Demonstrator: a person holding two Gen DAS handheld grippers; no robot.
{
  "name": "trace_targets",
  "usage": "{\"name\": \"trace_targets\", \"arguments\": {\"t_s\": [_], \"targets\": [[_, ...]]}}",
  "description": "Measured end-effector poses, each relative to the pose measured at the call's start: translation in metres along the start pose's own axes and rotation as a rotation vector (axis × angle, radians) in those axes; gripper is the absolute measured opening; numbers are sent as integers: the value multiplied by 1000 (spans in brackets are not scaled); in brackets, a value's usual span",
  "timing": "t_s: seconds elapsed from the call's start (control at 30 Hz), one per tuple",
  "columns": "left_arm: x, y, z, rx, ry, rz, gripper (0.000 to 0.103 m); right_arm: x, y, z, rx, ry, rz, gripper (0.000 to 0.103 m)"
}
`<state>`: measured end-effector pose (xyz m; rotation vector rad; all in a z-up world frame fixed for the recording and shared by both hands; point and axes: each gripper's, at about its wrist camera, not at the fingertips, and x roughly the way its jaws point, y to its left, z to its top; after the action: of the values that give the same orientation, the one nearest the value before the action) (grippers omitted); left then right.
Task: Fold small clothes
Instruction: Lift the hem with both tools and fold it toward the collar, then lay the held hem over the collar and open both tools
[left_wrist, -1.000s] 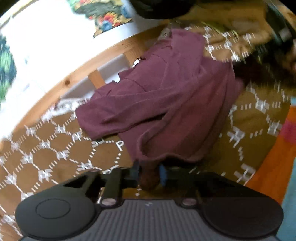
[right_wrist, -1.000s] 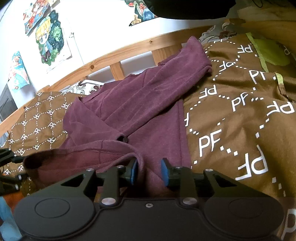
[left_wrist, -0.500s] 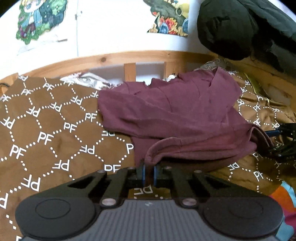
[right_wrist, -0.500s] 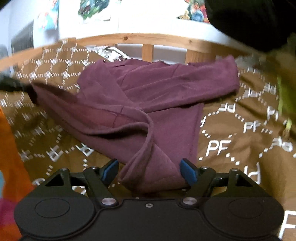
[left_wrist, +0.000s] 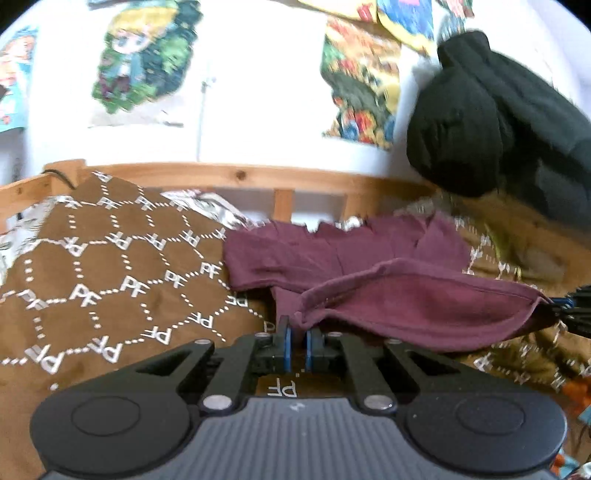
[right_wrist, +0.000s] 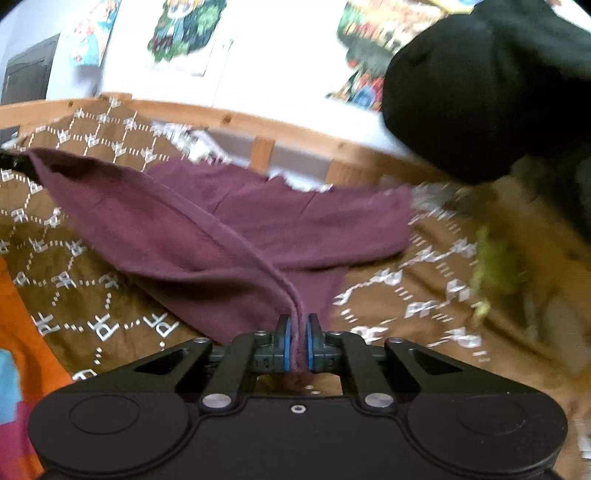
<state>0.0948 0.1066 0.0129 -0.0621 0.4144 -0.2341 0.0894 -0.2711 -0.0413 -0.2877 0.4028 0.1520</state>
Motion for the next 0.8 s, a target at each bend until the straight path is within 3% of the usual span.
{"name": "trace_targets", "arguments": {"t_s": [0.27, 0.53, 0.67, 0.8], "targets": [[-79, 4, -12, 2, -57, -22, 7, -96, -2, 19, 15, -45, 57, 7], [-152, 0, -21, 45, -51, -59, 7, -179, 4, 22, 59, 6, 173, 7], [-161, 2, -8, 67, -31, -81, 7, -199, 3, 23, 88, -6, 206, 7], [-141, 1, 16, 76, -20, -66, 7, -185, -1, 33, 104, -26, 196, 7]]}}
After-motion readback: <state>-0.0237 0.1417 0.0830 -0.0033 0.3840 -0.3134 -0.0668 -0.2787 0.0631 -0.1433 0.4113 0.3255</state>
